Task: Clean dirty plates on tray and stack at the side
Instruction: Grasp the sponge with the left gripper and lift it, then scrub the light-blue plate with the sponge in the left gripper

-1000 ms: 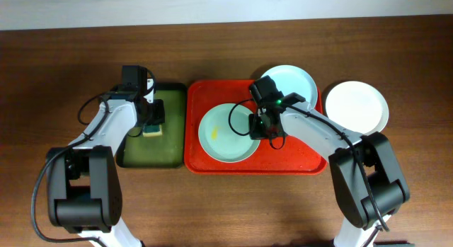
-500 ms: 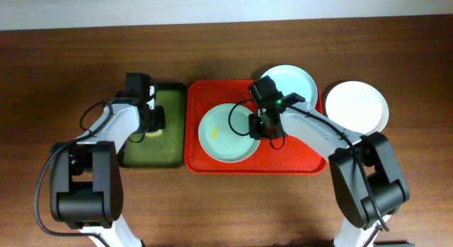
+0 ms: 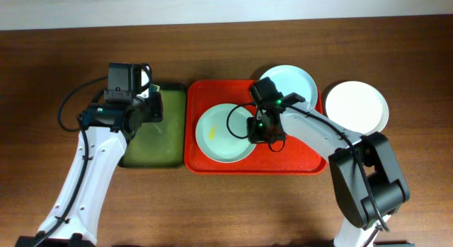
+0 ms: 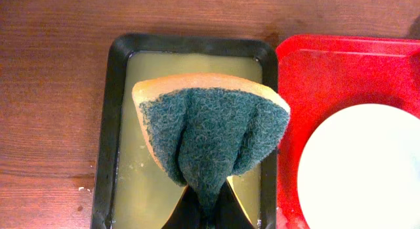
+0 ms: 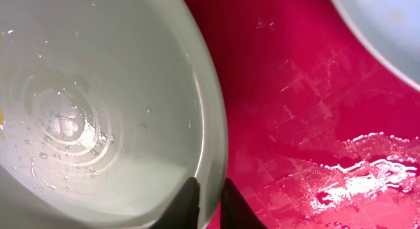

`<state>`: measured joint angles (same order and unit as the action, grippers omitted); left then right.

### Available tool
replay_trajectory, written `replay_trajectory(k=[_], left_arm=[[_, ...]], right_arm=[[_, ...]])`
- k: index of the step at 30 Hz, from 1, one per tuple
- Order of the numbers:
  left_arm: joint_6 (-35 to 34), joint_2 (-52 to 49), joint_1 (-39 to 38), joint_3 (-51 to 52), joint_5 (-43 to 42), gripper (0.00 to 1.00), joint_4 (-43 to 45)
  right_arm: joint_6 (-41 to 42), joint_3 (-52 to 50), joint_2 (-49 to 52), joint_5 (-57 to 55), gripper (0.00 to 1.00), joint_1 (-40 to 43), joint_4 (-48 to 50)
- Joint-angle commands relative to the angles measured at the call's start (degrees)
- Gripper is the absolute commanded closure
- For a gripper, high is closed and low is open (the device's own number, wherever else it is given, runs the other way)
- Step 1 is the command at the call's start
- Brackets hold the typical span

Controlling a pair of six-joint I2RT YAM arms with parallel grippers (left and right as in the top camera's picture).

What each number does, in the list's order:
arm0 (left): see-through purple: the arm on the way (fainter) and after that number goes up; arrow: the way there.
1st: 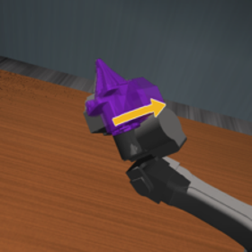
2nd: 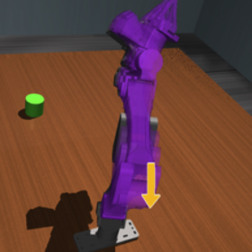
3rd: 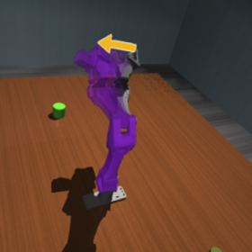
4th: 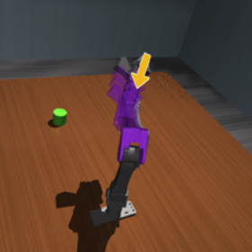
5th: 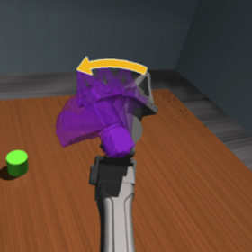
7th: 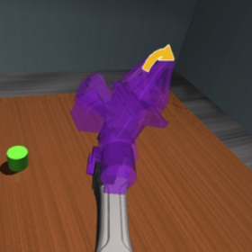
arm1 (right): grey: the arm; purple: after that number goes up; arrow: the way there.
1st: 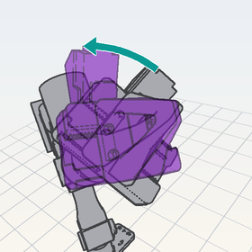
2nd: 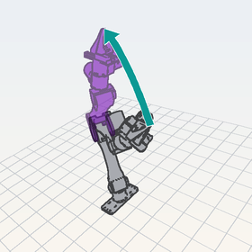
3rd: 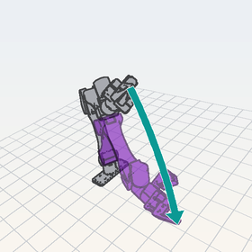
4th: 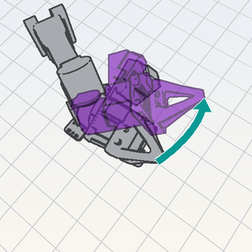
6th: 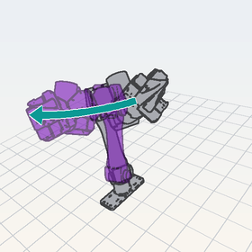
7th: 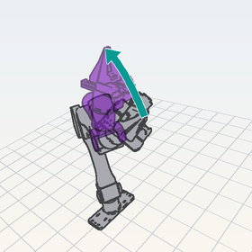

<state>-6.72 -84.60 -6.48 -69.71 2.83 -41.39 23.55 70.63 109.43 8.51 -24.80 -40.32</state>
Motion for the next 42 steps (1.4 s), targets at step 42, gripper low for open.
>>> replay_trajectory(k=[42], left_arm=[[-5.73,-25.46,-13.73,-18.32,-12.09,1.0,-12.17]], right_arm=[[11.04,0.85,-0.15,0.35,0.96,1.2,1.49]])
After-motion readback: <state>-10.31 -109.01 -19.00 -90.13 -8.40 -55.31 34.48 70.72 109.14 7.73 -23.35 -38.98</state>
